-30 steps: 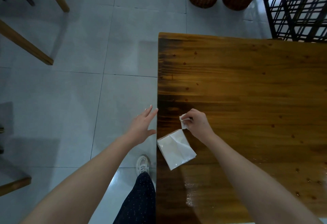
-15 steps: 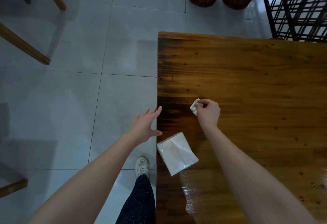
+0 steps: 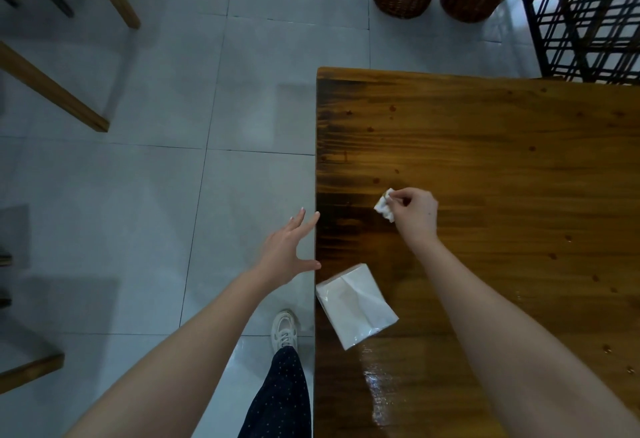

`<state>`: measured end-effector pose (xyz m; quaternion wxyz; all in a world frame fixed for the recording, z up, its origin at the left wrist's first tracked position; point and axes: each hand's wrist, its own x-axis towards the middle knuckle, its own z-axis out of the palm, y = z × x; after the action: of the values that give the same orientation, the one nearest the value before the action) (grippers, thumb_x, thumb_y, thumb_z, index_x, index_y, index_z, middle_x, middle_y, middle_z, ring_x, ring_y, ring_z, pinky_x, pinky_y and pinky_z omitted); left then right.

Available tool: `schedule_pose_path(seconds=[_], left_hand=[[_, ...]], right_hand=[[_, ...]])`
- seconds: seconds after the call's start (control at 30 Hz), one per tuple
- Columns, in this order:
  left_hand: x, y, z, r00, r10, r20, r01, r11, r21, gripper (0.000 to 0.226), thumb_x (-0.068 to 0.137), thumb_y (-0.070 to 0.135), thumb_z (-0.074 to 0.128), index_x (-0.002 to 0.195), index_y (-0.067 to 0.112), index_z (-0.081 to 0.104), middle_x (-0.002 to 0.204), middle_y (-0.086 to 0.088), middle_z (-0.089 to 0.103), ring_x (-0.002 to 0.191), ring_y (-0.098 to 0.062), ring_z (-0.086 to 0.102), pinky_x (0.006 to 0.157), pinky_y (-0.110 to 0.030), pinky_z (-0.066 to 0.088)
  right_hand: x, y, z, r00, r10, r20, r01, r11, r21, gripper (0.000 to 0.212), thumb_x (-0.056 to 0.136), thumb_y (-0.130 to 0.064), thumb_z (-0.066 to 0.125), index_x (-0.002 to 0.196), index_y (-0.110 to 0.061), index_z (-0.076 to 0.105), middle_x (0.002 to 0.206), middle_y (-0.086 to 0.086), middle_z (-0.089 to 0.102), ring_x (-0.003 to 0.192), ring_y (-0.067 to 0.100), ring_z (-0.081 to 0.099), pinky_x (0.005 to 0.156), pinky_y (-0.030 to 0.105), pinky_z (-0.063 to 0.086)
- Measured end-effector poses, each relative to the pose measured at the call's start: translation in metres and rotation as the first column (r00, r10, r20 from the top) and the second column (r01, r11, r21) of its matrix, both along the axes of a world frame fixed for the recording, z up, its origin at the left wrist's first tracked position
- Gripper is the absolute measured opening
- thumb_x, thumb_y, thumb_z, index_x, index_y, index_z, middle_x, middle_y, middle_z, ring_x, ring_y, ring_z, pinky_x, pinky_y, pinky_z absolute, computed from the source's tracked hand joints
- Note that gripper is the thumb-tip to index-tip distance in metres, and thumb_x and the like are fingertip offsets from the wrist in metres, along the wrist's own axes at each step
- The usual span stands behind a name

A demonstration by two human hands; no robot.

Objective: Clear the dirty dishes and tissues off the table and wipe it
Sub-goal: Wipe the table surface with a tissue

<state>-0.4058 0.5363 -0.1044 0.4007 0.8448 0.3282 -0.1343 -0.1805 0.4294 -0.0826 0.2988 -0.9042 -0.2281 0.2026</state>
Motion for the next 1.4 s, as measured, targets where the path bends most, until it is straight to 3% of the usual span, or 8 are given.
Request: schedule_pose_path(seconds=[0.17, 0.37, 0.63, 0.83, 1.03, 1.17, 1.3, 1.4], left_hand=[[-0.033, 0.007, -0.010, 0.994, 0.105, 0.025, -0.107, 0.993, 0.056, 0.099, 0.079, 0.041, 0.075, 0.150, 0.042, 0.008, 0.161, 0.008, 0.011, 0.147, -0.018, 0.018, 0.116, -0.040, 0.024], [-0.060, 0.019, -0.012, 0.985, 0.173, 0.009, -0.173, 0.984, 0.035, 0.093, 0.079, 0.037, 0.077, 0.152, 0.034, 0.019, 0.160, 0.005, 0.018, 0.146, -0.019, 0.021, 0.115, -0.037, 0.026], [-0.084, 0.017, -0.012, 0.968, 0.247, 0.037, -0.247, 0.969, -0.020, 0.091, 0.080, 0.030, 0.078, 0.151, 0.031, 0.022, 0.159, 0.003, 0.019, 0.146, -0.016, 0.021, 0.116, -0.032, 0.023], [-0.083, 0.014, -0.013, 0.962, 0.269, 0.037, -0.268, 0.963, -0.037, 0.090, 0.080, 0.030, 0.077, 0.152, 0.030, 0.023, 0.160, 0.001, 0.019, 0.146, -0.017, 0.022, 0.116, -0.031, 0.023], [-0.060, 0.017, -0.014, 0.972, 0.229, 0.047, -0.229, 0.973, -0.018, 0.090, 0.080, 0.034, 0.077, 0.151, 0.035, 0.021, 0.160, 0.003, 0.019, 0.146, -0.017, 0.021, 0.116, -0.035, 0.025], [-0.042, 0.024, -0.017, 0.976, 0.209, 0.066, -0.210, 0.978, 0.003, 0.090, 0.080, 0.035, 0.076, 0.151, 0.037, 0.021, 0.160, 0.006, 0.018, 0.146, -0.017, 0.022, 0.114, -0.032, 0.025], [-0.027, 0.032, -0.020, 0.978, 0.196, 0.073, -0.197, 0.980, 0.008, 0.091, 0.079, 0.038, 0.076, 0.151, 0.040, 0.019, 0.160, 0.008, 0.017, 0.145, -0.015, 0.022, 0.112, -0.030, 0.024], [-0.012, 0.035, -0.021, 0.978, 0.191, 0.081, -0.192, 0.981, 0.006, 0.090, 0.080, 0.038, 0.075, 0.150, 0.042, 0.019, 0.160, 0.009, 0.018, 0.145, -0.016, 0.023, 0.113, -0.034, 0.026]], right_hand=[[-0.028, 0.014, -0.002, 0.993, 0.108, -0.035, -0.108, 0.994, 0.019, 0.018, 0.091, -0.011, 0.060, 0.104, -0.005, 0.071, 0.103, 0.007, 0.067, 0.093, 0.012, 0.059, 0.080, 0.019, 0.044], [-0.084, 0.033, -0.013, 0.914, 0.399, -0.073, -0.398, 0.917, 0.028, 0.014, 0.091, -0.012, 0.060, 0.096, -0.009, 0.073, 0.090, 0.000, 0.061, 0.073, 0.004, 0.052, 0.062, 0.008, 0.039], [-0.021, 0.020, -0.004, 1.000, -0.015, -0.008, 0.015, 1.000, -0.007, 0.020, 0.091, -0.012, 0.061, 0.108, -0.006, 0.069, 0.108, 0.008, 0.067, 0.100, 0.017, 0.061, 0.088, 0.028, 0.050], [-0.074, 0.035, -0.012, 0.979, 0.202, -0.035, -0.202, 0.979, 0.000, 0.016, 0.091, -0.013, 0.059, 0.104, -0.009, 0.068, 0.101, 0.002, 0.061, 0.084, 0.007, 0.052, 0.065, 0.007, 0.034], [-0.060, 0.027, -0.011, 0.940, 0.337, -0.053, -0.334, 0.941, 0.059, 0.017, 0.089, -0.006, 0.062, 0.105, -0.007, 0.069, 0.099, -0.001, 0.059, 0.088, 0.010, 0.057, 0.072, 0.010, 0.044], [-0.004, 0.013, -0.005, 0.998, 0.060, 0.025, -0.061, 0.995, 0.077, 0.019, 0.087, -0.004, 0.064, 0.105, -0.004, 0.070, 0.098, 0.002, 0.061, 0.093, 0.018, 0.061, 0.080, 0.021, 0.048], [0.037, 0.006, -0.010, 0.969, -0.240, 0.062, 0.240, 0.971, 0.016, 0.024, 0.089, -0.009, 0.063, 0.112, -0.003, 0.068, 0.114, 0.011, 0.064, 0.101, 0.017, 0.061, 0.084, 0.021, 0.048], [0.026, 0.019, -0.010, 0.962, -0.267, 0.051, 0.266, 0.964, 0.014, 0.026, 0.092, -0.008, 0.057, 0.117, -0.004, 0.065, 0.119, 0.011, 0.061, 0.108, 0.021, 0.058, 0.089, 0.023, 0.045]])
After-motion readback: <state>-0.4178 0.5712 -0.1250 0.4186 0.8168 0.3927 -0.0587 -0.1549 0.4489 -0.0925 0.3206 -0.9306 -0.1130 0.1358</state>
